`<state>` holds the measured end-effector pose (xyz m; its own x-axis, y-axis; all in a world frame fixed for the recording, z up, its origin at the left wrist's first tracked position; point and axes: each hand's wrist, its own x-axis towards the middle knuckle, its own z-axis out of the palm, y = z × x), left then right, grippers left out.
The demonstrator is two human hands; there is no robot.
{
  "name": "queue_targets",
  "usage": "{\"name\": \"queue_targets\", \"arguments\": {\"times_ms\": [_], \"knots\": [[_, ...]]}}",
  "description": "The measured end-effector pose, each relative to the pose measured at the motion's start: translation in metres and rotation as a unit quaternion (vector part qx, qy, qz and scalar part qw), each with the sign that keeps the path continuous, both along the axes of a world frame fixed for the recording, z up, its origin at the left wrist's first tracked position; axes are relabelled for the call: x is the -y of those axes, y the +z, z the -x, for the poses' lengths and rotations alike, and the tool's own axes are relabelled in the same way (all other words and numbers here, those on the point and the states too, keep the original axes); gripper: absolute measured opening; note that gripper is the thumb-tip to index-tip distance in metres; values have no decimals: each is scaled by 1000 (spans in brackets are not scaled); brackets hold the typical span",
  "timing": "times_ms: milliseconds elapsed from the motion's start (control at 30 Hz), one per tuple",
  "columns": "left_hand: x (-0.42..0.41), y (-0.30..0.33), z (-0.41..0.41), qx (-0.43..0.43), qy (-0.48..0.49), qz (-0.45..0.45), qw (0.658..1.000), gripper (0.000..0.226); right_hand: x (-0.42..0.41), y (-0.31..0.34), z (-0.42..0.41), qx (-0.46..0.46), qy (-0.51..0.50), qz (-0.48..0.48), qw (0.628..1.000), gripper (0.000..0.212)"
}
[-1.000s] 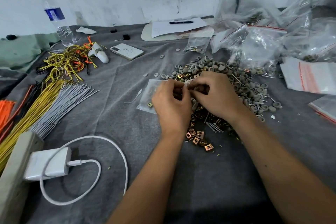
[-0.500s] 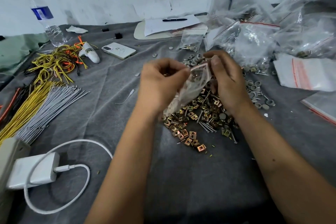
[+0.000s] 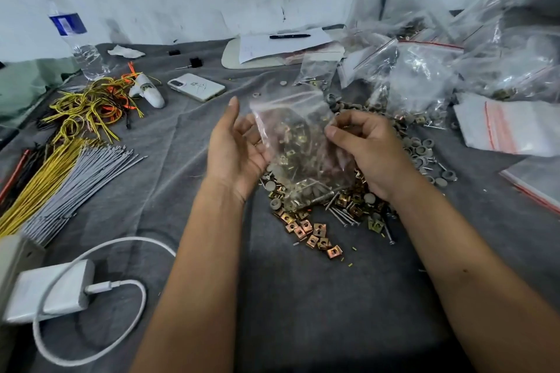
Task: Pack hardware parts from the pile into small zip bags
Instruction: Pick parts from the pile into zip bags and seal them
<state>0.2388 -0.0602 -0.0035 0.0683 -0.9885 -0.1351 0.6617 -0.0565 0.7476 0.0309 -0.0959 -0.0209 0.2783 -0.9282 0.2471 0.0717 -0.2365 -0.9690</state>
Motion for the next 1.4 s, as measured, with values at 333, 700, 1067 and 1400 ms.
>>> {"name": "queue_targets", "arguments": {"times_ms": [333, 700, 1067, 1400], "knots": [[-5, -19, 19, 317, -32, 54, 946, 5, 2, 1, 3, 23, -104, -42, 993, 13], [-13, -5, 27, 84, -172, 101, 976, 17, 4, 10, 5, 98, -124, -77, 984, 14], [-3, -23, 32, 383, 29, 148, 911, 15, 4, 3, 7, 26, -154, 1, 988, 22], [2, -27, 24, 656, 226, 192, 694, 7, 6, -1, 7, -114, -152, 120, 974, 8]]}}
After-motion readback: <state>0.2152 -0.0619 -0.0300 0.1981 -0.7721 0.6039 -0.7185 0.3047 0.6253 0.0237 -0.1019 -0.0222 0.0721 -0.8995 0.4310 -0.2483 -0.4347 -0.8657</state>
